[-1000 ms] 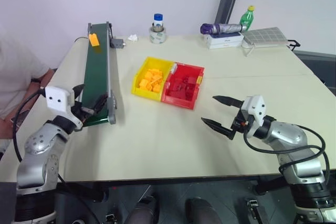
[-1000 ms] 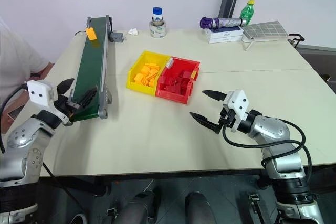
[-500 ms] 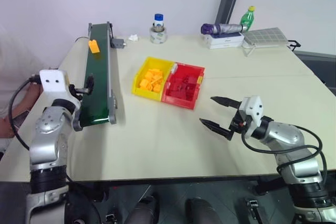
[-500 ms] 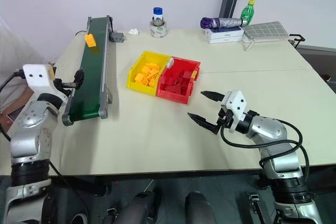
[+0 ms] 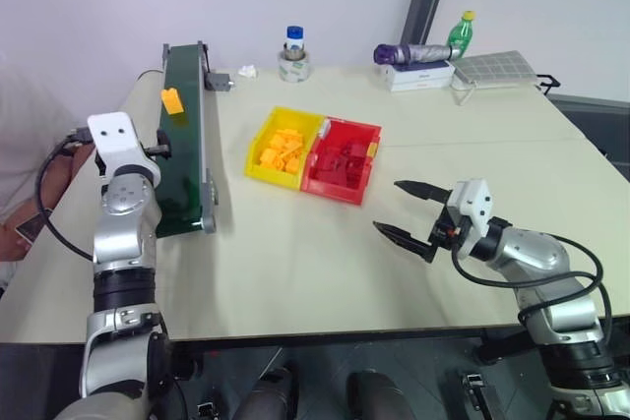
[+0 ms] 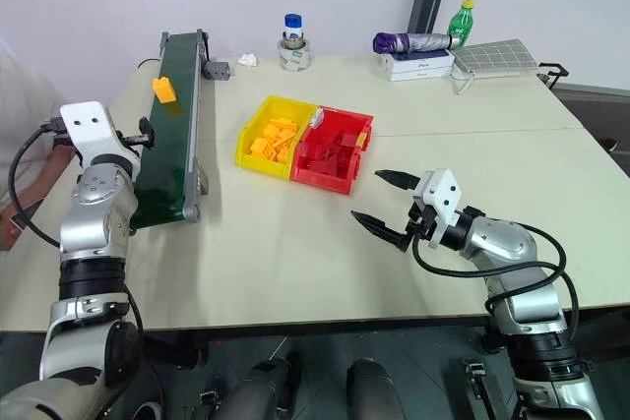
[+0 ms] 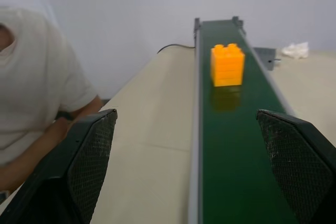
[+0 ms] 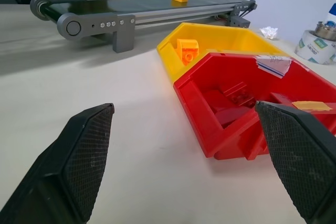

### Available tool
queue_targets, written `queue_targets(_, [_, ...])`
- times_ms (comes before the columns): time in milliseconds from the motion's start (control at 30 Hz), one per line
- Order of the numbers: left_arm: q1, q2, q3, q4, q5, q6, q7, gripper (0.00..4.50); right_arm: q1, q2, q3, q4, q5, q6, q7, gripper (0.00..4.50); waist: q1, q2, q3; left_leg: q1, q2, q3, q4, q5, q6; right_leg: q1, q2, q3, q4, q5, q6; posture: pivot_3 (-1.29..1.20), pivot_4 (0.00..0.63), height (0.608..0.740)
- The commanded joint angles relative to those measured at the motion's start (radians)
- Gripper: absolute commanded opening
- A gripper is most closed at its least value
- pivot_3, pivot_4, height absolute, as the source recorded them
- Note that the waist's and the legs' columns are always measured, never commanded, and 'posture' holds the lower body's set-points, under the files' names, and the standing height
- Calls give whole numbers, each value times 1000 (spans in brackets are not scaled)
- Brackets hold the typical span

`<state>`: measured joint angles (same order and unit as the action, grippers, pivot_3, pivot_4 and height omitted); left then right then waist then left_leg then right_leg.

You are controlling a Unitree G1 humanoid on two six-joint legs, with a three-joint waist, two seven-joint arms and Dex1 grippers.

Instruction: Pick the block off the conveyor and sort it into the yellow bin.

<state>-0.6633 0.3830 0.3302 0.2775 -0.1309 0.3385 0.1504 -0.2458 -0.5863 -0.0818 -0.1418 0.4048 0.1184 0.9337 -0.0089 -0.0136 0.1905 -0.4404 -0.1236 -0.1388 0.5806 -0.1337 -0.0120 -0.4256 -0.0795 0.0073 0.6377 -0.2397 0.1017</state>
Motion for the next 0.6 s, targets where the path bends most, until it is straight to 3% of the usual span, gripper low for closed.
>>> queue_targets(33, [-51, 3, 8, 37, 7, -41, 11, 4431, -6, 3, -12, -28, 4, -23, -6, 4500, 1, 0, 0, 0, 0, 0, 0, 0, 0, 0, 0, 0, 0, 0, 0, 0, 150, 740])
queue_targets(600, [-154, -24, 0, 168, -62, -86, -87, 4431, 5, 3, -8, -38, 2, -22, -13, 4500, 0, 0, 0, 0, 0, 0, 3, 0, 0, 1, 0, 0, 0, 1, 1, 0, 150, 740])
